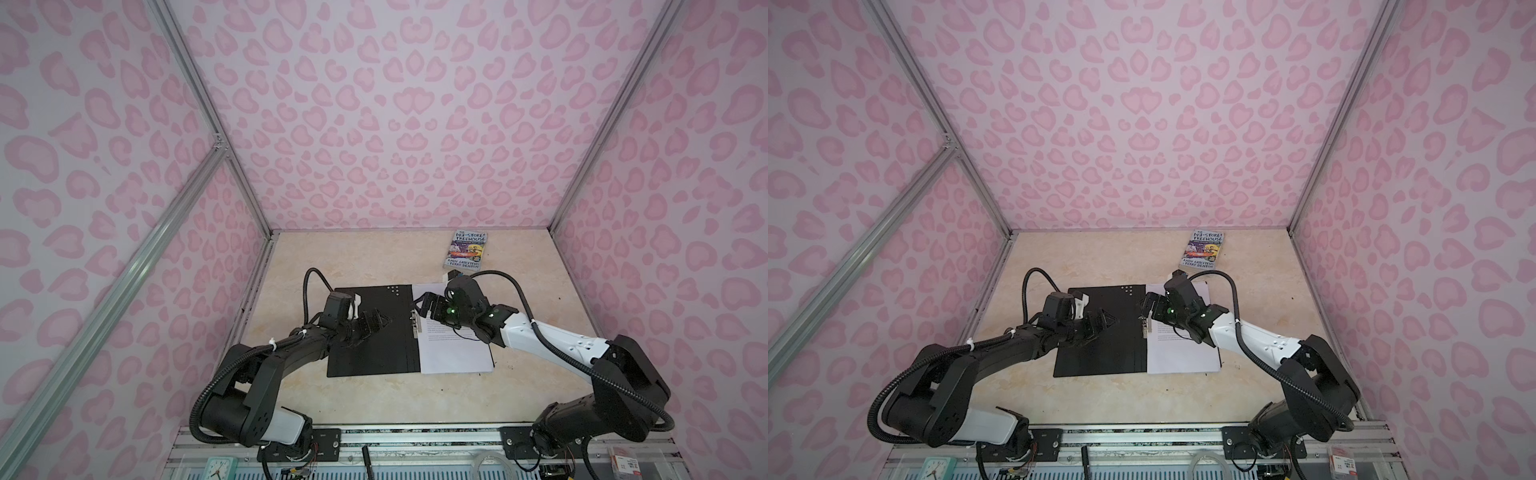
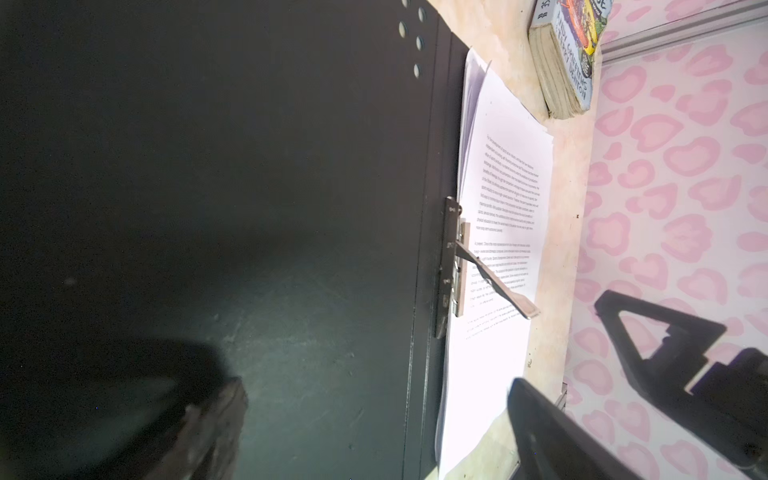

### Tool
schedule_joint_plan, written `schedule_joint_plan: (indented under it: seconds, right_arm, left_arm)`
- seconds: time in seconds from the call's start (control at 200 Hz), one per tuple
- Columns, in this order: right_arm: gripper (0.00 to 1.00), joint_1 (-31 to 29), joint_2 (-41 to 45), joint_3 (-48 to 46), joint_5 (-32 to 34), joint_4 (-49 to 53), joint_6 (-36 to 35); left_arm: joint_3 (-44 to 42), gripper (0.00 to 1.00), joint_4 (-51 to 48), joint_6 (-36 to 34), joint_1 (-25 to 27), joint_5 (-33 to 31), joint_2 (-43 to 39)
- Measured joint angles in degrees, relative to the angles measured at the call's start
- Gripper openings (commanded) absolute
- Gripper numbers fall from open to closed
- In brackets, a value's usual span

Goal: Put the files into the folder

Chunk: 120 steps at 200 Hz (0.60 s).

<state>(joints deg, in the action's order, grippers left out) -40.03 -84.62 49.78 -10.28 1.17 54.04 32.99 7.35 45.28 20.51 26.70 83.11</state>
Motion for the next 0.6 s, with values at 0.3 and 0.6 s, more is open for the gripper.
schedule_joint_plan:
  seconds: [0.3, 0.6]
  right_arm:
    - [0.49, -5.46, -6.62, -2.71, 3.85, -7.85, 20.28]
    - [0.35, -6.25, -7.82, -2.73, 5.73, -10.75, 27.78]
  left_arm:
    - [-0.02, 0.99, -0.02, 0.00, -0.04, 0.02, -0.22]
    - [-0.11, 0.99, -0.04, -0.02, -0.07, 0.07, -0.87]
